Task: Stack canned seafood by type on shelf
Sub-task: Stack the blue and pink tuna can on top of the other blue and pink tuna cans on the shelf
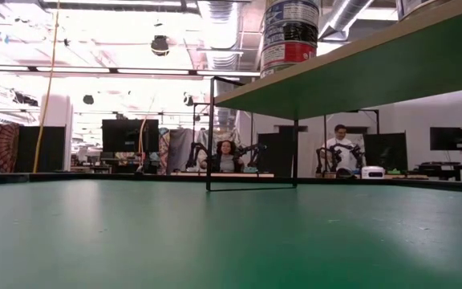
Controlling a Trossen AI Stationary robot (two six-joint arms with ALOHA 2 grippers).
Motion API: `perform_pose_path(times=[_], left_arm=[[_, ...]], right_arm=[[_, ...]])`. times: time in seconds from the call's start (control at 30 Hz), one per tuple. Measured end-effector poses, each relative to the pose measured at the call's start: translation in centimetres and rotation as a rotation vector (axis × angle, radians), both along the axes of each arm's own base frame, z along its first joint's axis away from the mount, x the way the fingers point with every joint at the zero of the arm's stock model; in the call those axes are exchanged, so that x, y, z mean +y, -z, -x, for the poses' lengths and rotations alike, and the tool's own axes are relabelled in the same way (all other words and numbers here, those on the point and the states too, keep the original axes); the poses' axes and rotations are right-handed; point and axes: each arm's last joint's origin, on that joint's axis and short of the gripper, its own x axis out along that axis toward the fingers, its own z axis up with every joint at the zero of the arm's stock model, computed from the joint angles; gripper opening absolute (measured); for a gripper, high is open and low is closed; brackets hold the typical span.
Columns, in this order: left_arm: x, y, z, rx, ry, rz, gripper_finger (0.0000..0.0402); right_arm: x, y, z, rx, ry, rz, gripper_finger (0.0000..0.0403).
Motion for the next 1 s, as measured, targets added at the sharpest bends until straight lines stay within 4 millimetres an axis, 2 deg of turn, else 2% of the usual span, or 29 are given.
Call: perform_pose_path(times=[0.2,0.3,0.43,0.73,1.0], left_arm=[[-0.5,-1.1,2.1,-0.020,0.007,0.016,0.0301],[-0.8,-1.7,3.4,-0.034,0.042,0.099,0.0310],[-1.3,-2.1,4.3,-0.050,0.114,0.257,0.0309],[-5.4,0.1,0.6,0.028,0.084,0.361,0.0307],[-8.2,-1.0,-1.4,-0.006,0.130,0.448,0.0307]], right_arm=[[0.6,-1.0,1.6,-0.038,-0.012,0.006,0.0226],[1.5,-1.4,2.6,-0.049,-0.039,0.008,0.0234],[2.9,-1.9,4.5,-0.040,-0.089,0.009,0.0223],[5.0,-2.5,7.0,-0.045,-0.126,0.018,0.0229],[7.0,-2.2,8.8,0.022,-0.220,-0.115,0.0223]])
